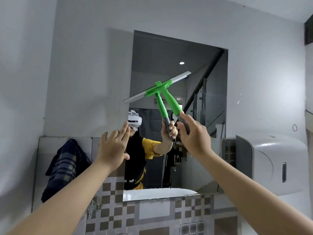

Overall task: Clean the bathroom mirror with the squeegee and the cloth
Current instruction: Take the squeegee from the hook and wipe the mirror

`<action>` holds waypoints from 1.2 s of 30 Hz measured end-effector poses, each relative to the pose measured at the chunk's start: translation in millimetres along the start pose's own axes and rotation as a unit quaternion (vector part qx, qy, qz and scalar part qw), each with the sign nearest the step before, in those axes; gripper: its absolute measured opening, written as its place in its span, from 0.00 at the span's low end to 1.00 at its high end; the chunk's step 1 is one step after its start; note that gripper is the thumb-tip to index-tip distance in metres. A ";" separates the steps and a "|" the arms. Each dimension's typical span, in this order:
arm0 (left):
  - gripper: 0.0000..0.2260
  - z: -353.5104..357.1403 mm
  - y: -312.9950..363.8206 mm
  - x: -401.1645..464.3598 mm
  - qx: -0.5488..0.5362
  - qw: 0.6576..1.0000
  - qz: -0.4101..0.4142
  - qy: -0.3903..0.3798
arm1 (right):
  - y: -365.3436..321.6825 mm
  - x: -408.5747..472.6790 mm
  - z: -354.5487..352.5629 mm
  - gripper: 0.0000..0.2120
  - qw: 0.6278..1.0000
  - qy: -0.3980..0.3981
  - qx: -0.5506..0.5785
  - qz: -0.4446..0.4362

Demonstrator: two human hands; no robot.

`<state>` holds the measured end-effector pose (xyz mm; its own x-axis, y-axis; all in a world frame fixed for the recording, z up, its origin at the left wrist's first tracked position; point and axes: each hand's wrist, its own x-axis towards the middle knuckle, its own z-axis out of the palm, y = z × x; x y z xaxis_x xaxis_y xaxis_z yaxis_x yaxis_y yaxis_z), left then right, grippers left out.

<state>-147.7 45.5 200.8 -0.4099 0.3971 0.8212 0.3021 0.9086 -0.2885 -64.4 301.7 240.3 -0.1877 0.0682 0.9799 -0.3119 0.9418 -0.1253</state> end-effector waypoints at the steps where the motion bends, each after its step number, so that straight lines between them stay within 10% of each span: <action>1: 0.50 0.5 0.7 0.1 0.000 1.000 -0.001 -0.002 | 7.2 2.0 -4.1 0.16 1.000 -0.001 -0.011 -0.008; 36: 0.49 4.1 5.0 2.4 0.013 1.000 -0.011 -0.011 | 134.1 4.5 -81.6 0.14 1.000 -0.015 -0.005 0.000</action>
<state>-150.7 51.5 199.2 -0.4360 0.3793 0.8161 0.2709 0.9201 -0.2829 -31.1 455.2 240.6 -0.2149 0.0585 0.9749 -0.3031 0.9449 -0.1235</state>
